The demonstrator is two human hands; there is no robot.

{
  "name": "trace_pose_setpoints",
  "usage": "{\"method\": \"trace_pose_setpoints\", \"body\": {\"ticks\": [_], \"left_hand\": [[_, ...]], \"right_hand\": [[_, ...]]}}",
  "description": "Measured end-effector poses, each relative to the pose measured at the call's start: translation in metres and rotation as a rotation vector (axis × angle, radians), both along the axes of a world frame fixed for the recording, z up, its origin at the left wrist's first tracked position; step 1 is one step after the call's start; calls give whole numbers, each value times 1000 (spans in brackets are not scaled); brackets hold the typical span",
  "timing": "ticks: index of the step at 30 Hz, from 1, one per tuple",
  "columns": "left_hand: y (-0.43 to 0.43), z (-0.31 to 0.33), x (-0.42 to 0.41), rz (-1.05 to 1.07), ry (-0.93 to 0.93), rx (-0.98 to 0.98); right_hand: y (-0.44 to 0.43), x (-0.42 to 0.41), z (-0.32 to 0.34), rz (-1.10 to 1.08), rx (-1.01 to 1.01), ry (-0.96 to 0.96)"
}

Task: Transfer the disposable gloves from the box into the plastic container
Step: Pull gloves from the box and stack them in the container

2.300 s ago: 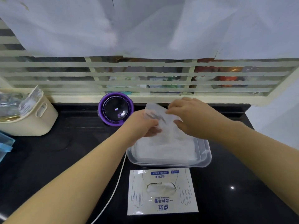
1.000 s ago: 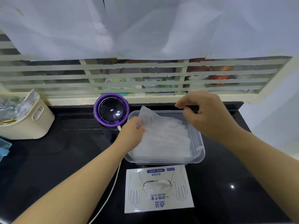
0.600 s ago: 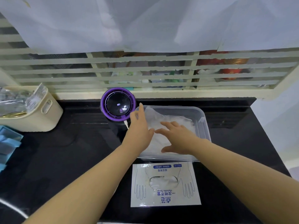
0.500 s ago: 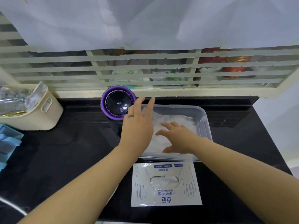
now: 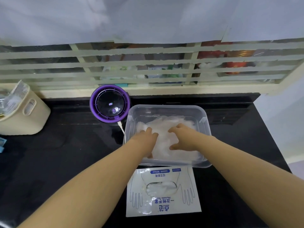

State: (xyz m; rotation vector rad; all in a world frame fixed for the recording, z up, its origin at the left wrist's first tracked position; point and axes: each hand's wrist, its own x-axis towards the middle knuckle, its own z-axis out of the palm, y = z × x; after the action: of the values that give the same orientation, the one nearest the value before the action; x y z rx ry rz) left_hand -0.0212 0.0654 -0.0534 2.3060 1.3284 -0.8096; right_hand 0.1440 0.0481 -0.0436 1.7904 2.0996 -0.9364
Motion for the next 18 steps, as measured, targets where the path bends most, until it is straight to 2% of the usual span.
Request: {"method": "trace_pose_setpoints", "body": {"ticks": [3,8,12,15,18], "left_hand": [[1,-10,0,11,-8,-17],[0,-10,3,18,9,-44],[-2,20,-3,-29,-36,-59],[-12,50,-15,-40,-186,-16],[-31,73,-32,44,-463,88]], "right_hand": [[1,-2,-6,-86,-95,10],[6,-9,2,-85,-135,-19],[-1,-5,38,62,-46,-212],[-17,-4,73,99,126,-190],[-47,-13,98,134,221,12]]}}
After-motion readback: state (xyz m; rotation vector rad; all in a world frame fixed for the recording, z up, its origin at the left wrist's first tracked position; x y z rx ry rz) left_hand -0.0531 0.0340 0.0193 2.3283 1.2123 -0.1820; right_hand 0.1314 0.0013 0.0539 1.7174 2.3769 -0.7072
